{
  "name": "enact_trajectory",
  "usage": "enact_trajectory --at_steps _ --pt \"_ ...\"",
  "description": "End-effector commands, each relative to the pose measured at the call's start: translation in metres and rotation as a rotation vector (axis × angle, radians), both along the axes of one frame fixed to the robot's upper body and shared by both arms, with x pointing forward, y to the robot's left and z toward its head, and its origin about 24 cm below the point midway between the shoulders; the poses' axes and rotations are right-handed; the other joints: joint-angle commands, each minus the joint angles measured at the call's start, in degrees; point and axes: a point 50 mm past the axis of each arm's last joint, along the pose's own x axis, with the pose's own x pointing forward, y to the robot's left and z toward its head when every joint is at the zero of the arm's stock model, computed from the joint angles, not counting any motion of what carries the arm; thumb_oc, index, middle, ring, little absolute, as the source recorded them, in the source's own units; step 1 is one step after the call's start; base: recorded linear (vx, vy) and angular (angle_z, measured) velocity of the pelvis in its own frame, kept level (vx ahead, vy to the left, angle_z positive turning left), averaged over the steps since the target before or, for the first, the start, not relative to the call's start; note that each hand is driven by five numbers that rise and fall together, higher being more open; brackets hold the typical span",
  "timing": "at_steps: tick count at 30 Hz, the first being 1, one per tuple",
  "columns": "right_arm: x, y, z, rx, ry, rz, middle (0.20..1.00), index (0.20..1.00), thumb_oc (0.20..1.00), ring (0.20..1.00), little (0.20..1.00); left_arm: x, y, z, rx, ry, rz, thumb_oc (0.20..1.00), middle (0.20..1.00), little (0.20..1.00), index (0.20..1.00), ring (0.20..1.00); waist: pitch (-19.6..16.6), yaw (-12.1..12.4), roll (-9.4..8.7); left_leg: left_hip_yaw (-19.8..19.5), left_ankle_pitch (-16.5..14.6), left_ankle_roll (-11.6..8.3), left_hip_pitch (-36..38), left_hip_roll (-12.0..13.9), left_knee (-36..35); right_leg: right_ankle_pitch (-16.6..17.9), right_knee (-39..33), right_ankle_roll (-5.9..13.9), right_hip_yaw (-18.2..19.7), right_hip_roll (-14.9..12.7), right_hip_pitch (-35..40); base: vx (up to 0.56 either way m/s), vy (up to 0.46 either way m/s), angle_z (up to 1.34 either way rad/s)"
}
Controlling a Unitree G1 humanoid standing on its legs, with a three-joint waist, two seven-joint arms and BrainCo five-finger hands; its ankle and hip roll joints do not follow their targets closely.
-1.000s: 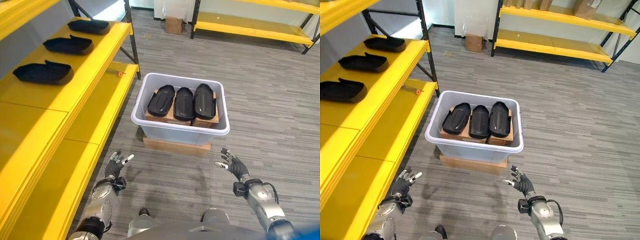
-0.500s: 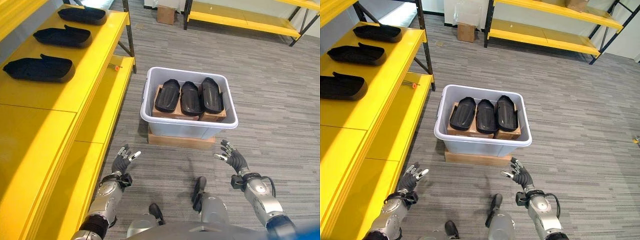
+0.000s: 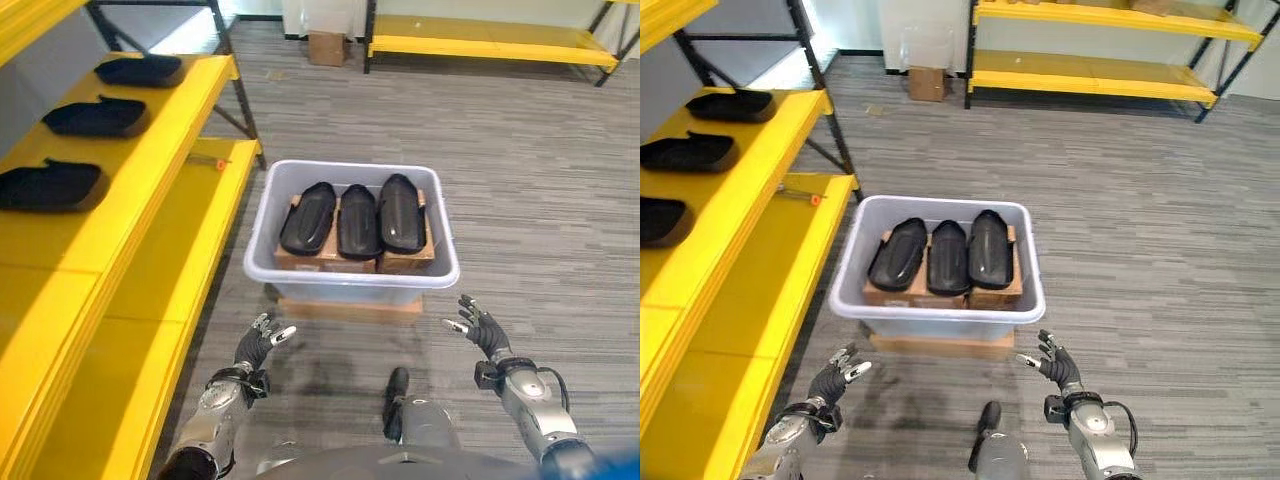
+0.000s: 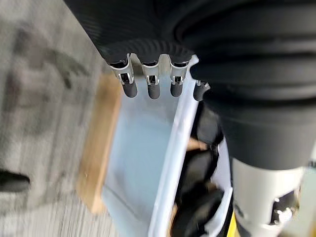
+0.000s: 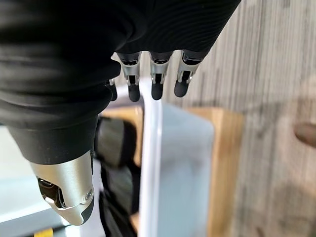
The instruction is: Move parts from the plastic box to the shelf.
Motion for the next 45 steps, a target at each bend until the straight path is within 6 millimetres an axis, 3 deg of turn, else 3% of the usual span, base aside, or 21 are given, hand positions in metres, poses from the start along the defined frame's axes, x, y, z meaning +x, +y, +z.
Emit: enact_trajectory --at_steps 1,4,6,8,10,13,15,16,17,19,20,21,23,25,28,30,32,35,36,42,45 --pt "0.004 0.003 0.004 -0.010 -0.038 0.033 1.000 1.000 1.000 1.000 1.000 0.010 -0.002 0.013 -0.002 -0.081 -0.037 1.000 1.000 1.000 1.000 1.000 -2.5 -0.1 -2.33 2.1 -4.8 3.59 -3.7 -4.7 4.5 -0.2 -2.9 9.87 -0.3 -4.8 0.9 0.68 -0.293 -0.05" --pt "0.003 0.000 0.006 -0.019 -0.050 0.034 1.000 1.000 1.000 1.000 1.000 0.008 0.002 0.014 -0.004 -0.092 -0.014 1.000 1.000 1.000 1.000 1.000 -3.4 -0.6 -1.90 2.7 -6.4 3.53 -3.0 -5.1 5.8 -1.1 -2.2 9.04 -1.3 -4.4 0.7 0.40 -0.185 0.02" --pt "0.002 -0.004 0.009 -0.022 -0.060 0.022 1.000 1.000 1.000 1.000 1.000 0.008 0.006 0.015 -0.004 -0.112 0.016 1.000 1.000 1.000 1.000 1.000 -4.3 -0.8 -1.33 2.9 -5.2 2.47 -2.6 -5.1 8.0 -2.4 -2.8 7.56 -2.3 -2.6 1.3 0.23 -0.130 -0.08" --pt "0.001 -0.008 0.012 -0.042 -0.077 0.012 1.000 1.000 1.000 1.000 1.000 0.010 0.010 0.018 0.004 -0.136 0.077 1.000 1.000 1.000 1.000 1.000 -4.7 -0.4 -0.40 1.7 -0.2 -0.14 -4.7 -4.7 13.3 -4.4 -4.4 5.46 -2.2 0.4 3.1 0.19 -0.149 -0.08" --pt "0.000 -0.010 0.014 -0.046 -0.087 -0.003 1.000 1.000 1.000 1.000 1.000 0.017 0.015 0.023 -0.009 -0.154 0.162 1.000 1.000 1.000 1.000 1.000 -3.7 0.3 -0.65 0.0 0.8 -1.11 -9.6 -3.8 19.7 -5.6 -4.7 4.44 -0.9 1.5 4.2 0.14 -0.117 -0.12" --pt "0.003 -0.011 0.015 -0.039 -0.109 -0.008 1.000 1.000 1.000 1.000 1.000 0.024 0.020 0.031 0.018 -0.208 0.221 1.000 1.000 1.000 1.000 1.000 -2.7 0.5 -0.79 -0.5 0.3 0.07 -10.6 -3.2 14.9 -6.5 -3.0 4.94 0.4 1.3 4.0 0.09 0.066 -0.22" --pt "0.005 -0.011 0.017 -0.041 -0.120 -0.016 1.000 1.000 1.000 1.000 1.000 0.023 0.023 0.032 0.024 -0.208 0.293 1.000 1.000 1.000 1.000 1.000 -2.5 0.5 -1.09 -0.4 -0.2 1.03 -9.4 -2.5 7.9 -6.5 -2.2 5.54 0.9 0.7 4.1 0.07 0.153 -0.07" --pt "0.007 -0.010 0.018 -0.043 -0.121 -0.019 1.000 1.000 1.000 1.000 1.000 0.021 0.025 0.031 0.026 -0.204 0.337 1.000 1.000 1.000 1.000 1.000 -2.4 0.7 -1.30 -1.0 1.5 0.36 -9.4 -0.9 4.8 -6.9 -2.5 5.58 1.4 0.6 5.1 0.12 0.188 -0.04" --pt "0.007 -0.009 0.018 -0.045 -0.121 -0.015 1.000 1.000 1.000 1.000 1.000 0.017 0.030 0.031 0.065 -0.222 0.362 1.000 1.000 1.000 1.000 1.000 -2.4 1.1 -1.67 -2.2 4.7 -1.04 -9.8 2.2 1.7 -7.4 -3.3 5.64 2.2 0.4 6.9 0.13 0.194 -0.06" --pt "0.008 -0.008 0.018 -0.050 -0.121 -0.005 1.000 1.000 1.000 1.000 1.000 0.016 0.032 0.033 0.103 -0.250 0.357 1.000 1.000 1.000 1.000 1.000 -2.4 1.3 -1.87 -2.5 6.6 -1.84 -9.7 3.9 0.3 -7.8 -3.9 5.58 2.4 0.2 8.2 0.14 0.183 -0.29" --pt "0.008 -0.008 0.019 -0.053 -0.123 0.015 1.000 1.000 1.000 1.000 1.000 0.014 0.034 0.037 0.137 -0.281 0.352 1.000 1.000 1.000 1.000 1.000 -2.2 2.2 -1.97 -5.9 13.1 -4.52 -11.1 9.0 -1.5 -8.4 -4.7 5.32 4.2 0.1 9.9 0.14 0.270 -0.49" --pt "0.008 -0.009 0.021 -0.050 -0.127 0.027 1.000 1.000 1.000 1.000 1.000 0.013 0.036 0.039 0.146 -0.287 0.355 1.000 1.000 1.000 1.000 1.000 -2.1 2.8 -1.83 -7.0 15.7 -4.80 -12.0 11.4 -2.1 -8.2 -4.5 4.85 4.9 -0.2 9.7 0.16 0.351 -0.54" --pt "0.007 -0.010 0.023 -0.051 -0.131 0.034 1.000 1.000 1.000 1.000 1.000 0.013 0.038 0.040 0.155 -0.289 0.339 1.000 1.000 1.000 1.000 1.000 -1.8 2.7 -1.55 -7.3 17.0 -5.45 -12.4 13.0 -2.0 -8.8 -3.5 4.85 5.5 -0.7 9.4 0.09 0.304 -0.54" --pt "0.004 -0.012 0.020 -0.038 -0.120 0.002 1.000 1.000 1.000 1.000 1.000 0.017 0.034 0.038 0.168 -0.278 0.279 1.000 1.000 1.000 1.000 1.000 -1.5 1.7 -1.40 -5.1 13.5 -5.79 -10.2 11.9 -3.0 -10.8 1.7 6.69 4.4 -3.3 8.4 0.18 0.469 -0.52" --pt "0.002 -0.015 0.016 0.005 -0.112 -0.055 1.000 1.000 1.000 1.000 1.000 0.020 0.027 0.036 0.157 -0.265 0.224 1.000 1.000 1.000 1.000 1.000 -1.1 1.1 -1.47 -4.5 11.5 -4.99 -9.5 9.6 -2.0 -11.1 4.1 7.51 4.8 -4.1 7.6 0.09 0.286 -0.11" --pt "0.001 -0.013 0.012 0.041 -0.108 -0.102 1.000 1.000 1.000 1.000 1.000 0.027 0.021 0.039 0.158 -0.278 0.173 1.000 1.000 1.000 1.000 1.000 -0.1 1.3 -1.38 -4.5 10.2 -2.55 -10.6 6.1 -1.0 -9.7 5.6 8.62 6.1 -5.2 5.9 0.08 0.319 0.04" --pt "0.004 -0.007 0.013 0.040 -0.128 -0.098 1.000 1.000 1.000 1.000 1.000 0.029 0.022 0.041 0.147 -0.287 0.161 1.000 1.000 1.000 1.000 1.000 0.4 1.6 -1.35 -4.5 9.7 -1.61 -10.9 4.7 -1.1 -8.7 5.3 9.65 6.5 -5.9 5.4 0.03 0.135 0.12" --pt "0.015 0.005 0.024 0.059 -0.199 -0.082 1.000 1.000 1.000 1.000 1.000 0.034 0.018 0.047 0.136 -0.310 0.132 1.000 1.000 1.000 1.000 1.000 1.3 2.2 -1.34 -4.4 9.4 -0.76 -12.4 4.4 -0.8 -7.3 3.8 10.44 6.7 -6.3 4.7 -0.05 0.004 -0.07" --pt "0.032 0.011 0.047 0.041 -0.313 -0.047 1.000 1.000 1.000 1.000 1.000 0.037 0.009 0.050 0.094 -0.329 0.124 1.000 1.000 1.000 1.000 1.000 2.5 3.2 -1.54 -5.0 9.0 -1.73 -13.4 5.0 -0.1 -7.6 2.2 10.69 6.1 -6.8 5.5 -0.06 -0.026 -0.14" --pt "0.048 0.010 0.074 0.022 -0.413 -0.004 1.000 1.000 1.000 1.000 1.000 0.032 0.000 0.047 0.040 -0.318 0.085 1.000 1.000 1.000 1.000 1.000 2.2 4.4 -1.69 -4.5 10.0 -1.95 -13.9 6.1 1.0 -6.5 0.4 9.91 5.5 -7.1 6.6 0.01 0.059 -0.13" --pt "0.055 0.005 0.085 -0.009 -0.425 0.015 1.000 1.000 1.000 1.000 1.000 0.030 -0.005 0.041 -0.002 -0.271 0.043 1.000 1.000 1.000 1.000 1.000 1.4 4.5 -1.99 -5.2 8.7 -0.93 -14.0 4.9 2.6 -8.7 2.6 9.01 6.2 -5.8 7.1 0.10 0.258 -0.08"
